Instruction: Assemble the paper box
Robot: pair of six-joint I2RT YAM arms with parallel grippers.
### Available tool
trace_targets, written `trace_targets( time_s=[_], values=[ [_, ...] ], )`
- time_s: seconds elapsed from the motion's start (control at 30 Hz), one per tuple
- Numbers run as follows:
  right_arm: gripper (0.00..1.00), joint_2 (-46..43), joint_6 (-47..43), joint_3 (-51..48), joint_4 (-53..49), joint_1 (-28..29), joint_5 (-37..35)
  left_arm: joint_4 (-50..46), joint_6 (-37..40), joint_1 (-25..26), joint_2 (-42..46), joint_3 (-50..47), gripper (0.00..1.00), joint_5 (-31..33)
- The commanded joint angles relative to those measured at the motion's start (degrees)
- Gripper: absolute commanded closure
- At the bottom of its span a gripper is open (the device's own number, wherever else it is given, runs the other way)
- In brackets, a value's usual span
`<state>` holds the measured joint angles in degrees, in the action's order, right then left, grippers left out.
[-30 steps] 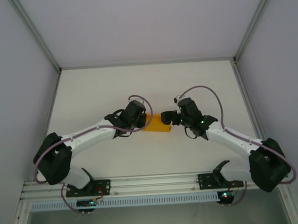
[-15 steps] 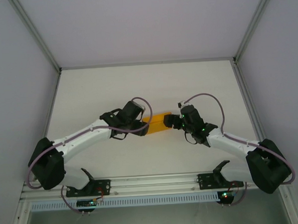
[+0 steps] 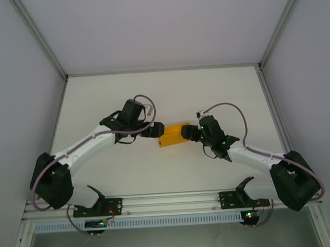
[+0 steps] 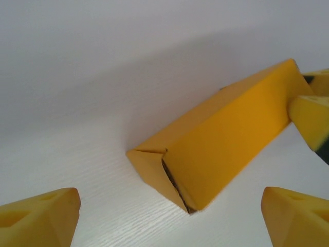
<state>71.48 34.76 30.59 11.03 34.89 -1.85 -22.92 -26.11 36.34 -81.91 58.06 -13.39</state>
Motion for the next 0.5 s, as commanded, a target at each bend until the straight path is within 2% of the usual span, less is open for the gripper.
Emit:
trace_targets(
  time_s=[0.0,0.13,0.2,0.27,0.33,0.47],
  values=[
    [0.31,3.0,0.0,-2.2,-9.4,-0.1,-1.7,7.4,-4.5,-2.9,-2.8,-4.1,0.22,-10.4],
    [0.36,3.7,0.7,-2.8,-8.7,-0.1,-0.1,17.3,-8.3,-5.4,-4.8,-10.3,0.38,-21.0],
    [0.38,3.7,0.7,-3.5,-7.3,-0.1,0.3,19.2,-9.1,-5.7,-5.3,-12.8,0.55,-21.3],
    [0.42,3.8,0.8,-4.4,-6.4,-0.2,1.5,20.9,-9.8,-6.1,-5.9,-15.2,0.63,-21.0],
    [0.49,4.0,1.2,-5.0,-5.9,-0.4,2.2,22.3,-10.7,-6.9,-7.1,-17.0,0.70,-21.1],
    [0.70,4.1,1.8,-6.3,-4.7,-0.7,2.9,25.3,-12.4,-8.2,-8.7,-20.3,0.93,-21.2]
  ],
)
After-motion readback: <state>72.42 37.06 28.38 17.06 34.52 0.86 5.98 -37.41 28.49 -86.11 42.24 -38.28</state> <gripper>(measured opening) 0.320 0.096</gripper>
